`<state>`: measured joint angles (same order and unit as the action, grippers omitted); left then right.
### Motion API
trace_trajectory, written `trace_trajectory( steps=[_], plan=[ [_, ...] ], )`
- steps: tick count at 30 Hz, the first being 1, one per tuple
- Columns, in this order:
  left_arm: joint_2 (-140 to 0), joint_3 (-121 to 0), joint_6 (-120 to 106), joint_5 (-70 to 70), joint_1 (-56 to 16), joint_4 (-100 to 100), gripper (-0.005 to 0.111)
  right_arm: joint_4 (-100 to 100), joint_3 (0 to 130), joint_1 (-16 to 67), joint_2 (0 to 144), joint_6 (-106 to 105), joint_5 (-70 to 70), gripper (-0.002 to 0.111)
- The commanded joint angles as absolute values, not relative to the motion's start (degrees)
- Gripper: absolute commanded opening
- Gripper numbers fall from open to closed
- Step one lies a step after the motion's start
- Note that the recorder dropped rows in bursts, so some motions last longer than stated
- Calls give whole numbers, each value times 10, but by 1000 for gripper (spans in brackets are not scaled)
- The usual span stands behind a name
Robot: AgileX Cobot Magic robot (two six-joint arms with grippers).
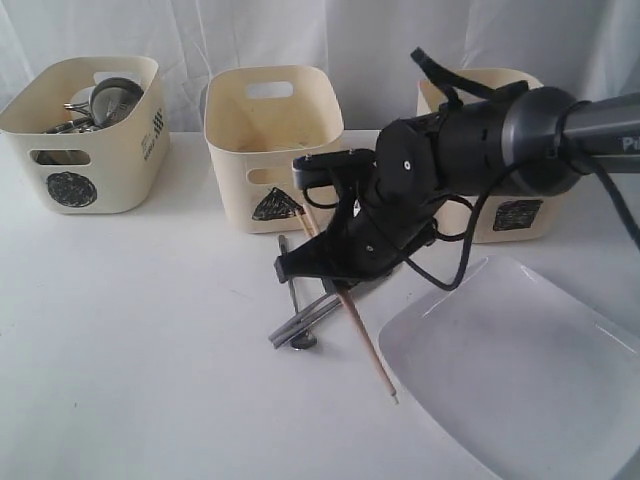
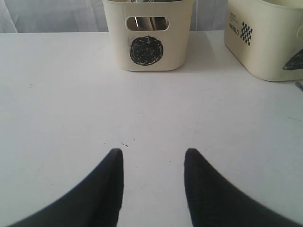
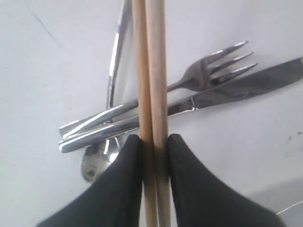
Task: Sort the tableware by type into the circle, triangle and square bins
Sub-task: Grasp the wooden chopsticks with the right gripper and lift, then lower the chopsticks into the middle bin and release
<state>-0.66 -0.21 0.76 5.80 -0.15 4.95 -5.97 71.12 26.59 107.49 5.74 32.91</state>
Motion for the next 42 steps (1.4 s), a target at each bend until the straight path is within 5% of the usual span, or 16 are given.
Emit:
trace_trajectory(
  steps=[1,19,42],
  plan=[
    [-3,0,13,56,-1,53,47,-77,709,269,1045,42,296,0],
    [-3,0,13,56,-1,53,47,-77,879,260,1022,-25,168,0],
    [-3,0,13,56,-1,53,47,-24,1118,200,1274,-31,-116,6]
  ],
)
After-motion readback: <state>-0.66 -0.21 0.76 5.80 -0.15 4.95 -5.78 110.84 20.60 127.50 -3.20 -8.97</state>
